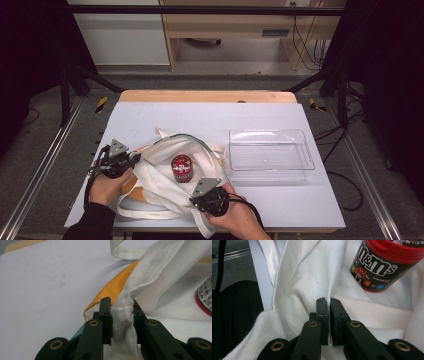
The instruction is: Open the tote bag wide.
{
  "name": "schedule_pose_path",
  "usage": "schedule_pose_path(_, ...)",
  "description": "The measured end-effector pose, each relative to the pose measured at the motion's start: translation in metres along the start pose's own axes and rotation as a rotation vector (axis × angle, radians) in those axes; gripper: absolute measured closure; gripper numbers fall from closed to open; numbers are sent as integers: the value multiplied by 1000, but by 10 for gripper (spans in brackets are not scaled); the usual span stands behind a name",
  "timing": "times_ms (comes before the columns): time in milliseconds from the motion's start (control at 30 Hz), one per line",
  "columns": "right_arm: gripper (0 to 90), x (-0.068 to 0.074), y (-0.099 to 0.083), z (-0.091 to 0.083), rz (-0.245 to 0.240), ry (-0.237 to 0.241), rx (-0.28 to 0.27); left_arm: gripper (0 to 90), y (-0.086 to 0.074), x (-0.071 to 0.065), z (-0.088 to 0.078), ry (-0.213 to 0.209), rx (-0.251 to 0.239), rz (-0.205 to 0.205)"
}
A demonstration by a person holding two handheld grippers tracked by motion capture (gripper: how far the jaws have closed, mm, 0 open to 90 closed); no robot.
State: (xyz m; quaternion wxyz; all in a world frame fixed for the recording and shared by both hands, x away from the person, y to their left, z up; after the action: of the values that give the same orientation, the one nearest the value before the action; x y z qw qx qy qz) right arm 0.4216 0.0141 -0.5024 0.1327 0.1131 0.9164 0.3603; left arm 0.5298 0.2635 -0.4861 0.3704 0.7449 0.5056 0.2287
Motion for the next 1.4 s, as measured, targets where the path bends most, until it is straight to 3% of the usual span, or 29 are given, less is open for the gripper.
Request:
schedule_pose_path(133, 781, -2, 1, -3, 14, -19, -19, 746, 5, -5, -9, 11, -41, 21)
schedule_pose_path(233, 720, -5, 4, -10, 34, -34, -49, 679, 12, -11, -19, 3, -64, 27)
schedule_pose_path(367, 652, -11, 11, -26, 51, -74, -97, 624, 21, -16, -32, 5, -89, 47)
schedule_pose_path(500, 647, -12, 19, -46, 62, -88, -146, 581, 31, -19, -43, 4, -112, 62)
schedule_pose_path(667, 630, 0, 30, -56, 58, -54, -192, 526, 38, -22, -44, 3, -118, 81)
schedule_pose_path(1033, 586, 36, 47, -35, -13, 20, -154, 589, 33, -21, -27, 7, -73, 69)
schedule_pose_path(1133, 607, 38, 44, -26, -17, 18, -107, 626, 31, -18, -26, 11, -61, 63)
schedule_pose_path(1300, 857, 41, 33, -12, -24, 40, -59, 750, 25, -13, -26, 6, -22, 60)
schedule_pose_path(1400, 890, 44, 32, -11, -33, 53, -56, 796, 26, -11, -29, -5, -22, 49)
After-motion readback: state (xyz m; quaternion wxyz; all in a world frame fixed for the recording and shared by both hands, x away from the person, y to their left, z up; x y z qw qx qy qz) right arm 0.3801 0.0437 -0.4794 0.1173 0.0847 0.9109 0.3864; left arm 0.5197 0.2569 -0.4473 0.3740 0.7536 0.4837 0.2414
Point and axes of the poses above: each handheld gripper's, and its own axes: z roughly forward along the jaws, y roughly out of its top, x roughly to its left, the point moved 7 cm from there along z, roughly forward along the jaws, and after that the axes turned 9 degrees about -z, right-handed, at the moved point
